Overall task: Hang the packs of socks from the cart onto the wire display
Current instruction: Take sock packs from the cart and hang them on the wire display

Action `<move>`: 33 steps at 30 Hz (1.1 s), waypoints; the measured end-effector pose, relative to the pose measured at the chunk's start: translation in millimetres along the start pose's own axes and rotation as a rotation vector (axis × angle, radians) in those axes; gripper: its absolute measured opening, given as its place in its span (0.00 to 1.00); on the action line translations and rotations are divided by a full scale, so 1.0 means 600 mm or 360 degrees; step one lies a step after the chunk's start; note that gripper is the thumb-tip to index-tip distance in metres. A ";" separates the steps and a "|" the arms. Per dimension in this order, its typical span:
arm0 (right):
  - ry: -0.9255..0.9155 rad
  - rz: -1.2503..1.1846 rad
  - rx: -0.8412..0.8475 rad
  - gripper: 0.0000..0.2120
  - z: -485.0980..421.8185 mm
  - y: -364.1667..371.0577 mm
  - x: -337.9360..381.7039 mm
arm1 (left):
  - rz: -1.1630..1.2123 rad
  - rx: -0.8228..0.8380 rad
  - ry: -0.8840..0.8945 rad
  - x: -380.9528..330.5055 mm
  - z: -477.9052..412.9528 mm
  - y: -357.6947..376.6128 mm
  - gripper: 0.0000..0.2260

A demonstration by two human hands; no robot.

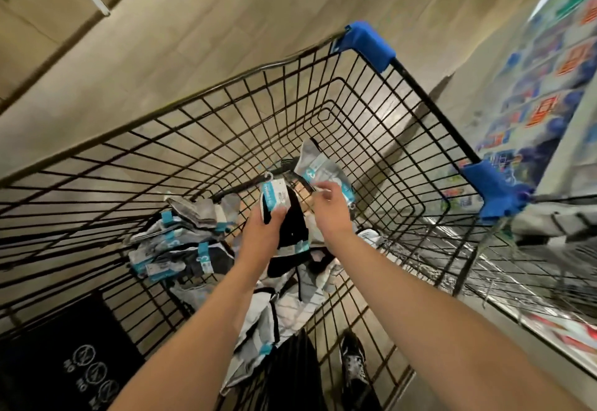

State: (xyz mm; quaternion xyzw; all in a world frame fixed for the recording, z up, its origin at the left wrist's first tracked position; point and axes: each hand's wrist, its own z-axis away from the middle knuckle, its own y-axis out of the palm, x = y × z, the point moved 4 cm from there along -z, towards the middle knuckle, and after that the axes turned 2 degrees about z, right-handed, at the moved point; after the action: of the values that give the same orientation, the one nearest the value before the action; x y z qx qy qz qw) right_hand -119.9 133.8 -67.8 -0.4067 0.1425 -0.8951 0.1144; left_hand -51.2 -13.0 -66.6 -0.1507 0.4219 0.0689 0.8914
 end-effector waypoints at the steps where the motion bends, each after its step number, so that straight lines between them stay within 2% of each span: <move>1: 0.0120 -0.0106 -0.0040 0.09 -0.018 -0.008 -0.009 | 0.0000 -0.0004 -0.0022 0.005 -0.013 0.006 0.13; 2: 0.0229 -0.0181 -0.0024 0.11 -0.035 -0.010 -0.015 | -0.0006 0.0000 -0.0020 0.009 -0.027 0.012 0.15; 4: 0.0387 -0.0184 -0.0030 0.21 -0.079 -0.006 -0.034 | 0.0006 0.0009 -0.0042 0.015 -0.053 0.024 0.19; 6: 0.0581 -0.0156 -0.0099 0.33 -0.125 0.001 -0.058 | 0.0013 0.0038 -0.0041 0.017 -0.075 0.033 0.18; 7: 0.0673 -0.0186 -0.0094 0.35 -0.144 0.006 -0.069 | 0.0005 0.0059 -0.0033 0.017 -0.085 0.036 0.16; 9: 0.0801 -0.0306 -0.0011 0.35 -0.157 0.012 -0.071 | -0.0024 0.0081 -0.0032 0.026 -0.103 0.041 0.12; 12: 0.0860 -0.0184 0.0098 0.32 -0.170 0.011 -0.072 | -0.0015 0.0104 -0.0059 0.041 -0.120 0.044 0.13; 15: 0.0838 0.0079 0.0079 0.27 -0.176 0.026 -0.076 | 0.0013 0.0108 -0.0073 0.050 -0.128 0.046 0.16; 18: 0.0508 0.0394 0.0022 0.22 -0.170 0.039 -0.047 | 0.0039 0.0103 -0.0056 0.049 -0.126 0.046 0.16; 22: 0.0203 0.0131 -0.0033 0.17 -0.184 0.053 -0.021 | 0.0045 0.0104 -0.0034 0.045 -0.126 0.043 0.14; 24: 0.0223 0.0006 -0.0094 0.20 -0.188 0.063 -0.012 | 0.0069 0.0077 -0.0033 0.043 -0.132 0.041 0.11; 28: 0.0391 -0.0078 -0.0420 0.33 -0.191 0.067 -0.021 | 0.0064 0.0014 -0.0018 0.035 -0.150 0.039 0.08; 33: 0.0590 -0.0297 -0.0467 0.44 -0.212 0.079 -0.027 | -0.0006 -0.0022 0.0007 0.029 -0.170 0.037 0.12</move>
State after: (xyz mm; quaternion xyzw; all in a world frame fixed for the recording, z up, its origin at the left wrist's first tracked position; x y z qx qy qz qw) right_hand -201.7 115.5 -175.5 -0.2594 0.2513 -0.9307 -0.0570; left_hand -120.4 -25.6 -145.6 -0.1577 0.4230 0.0699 0.8895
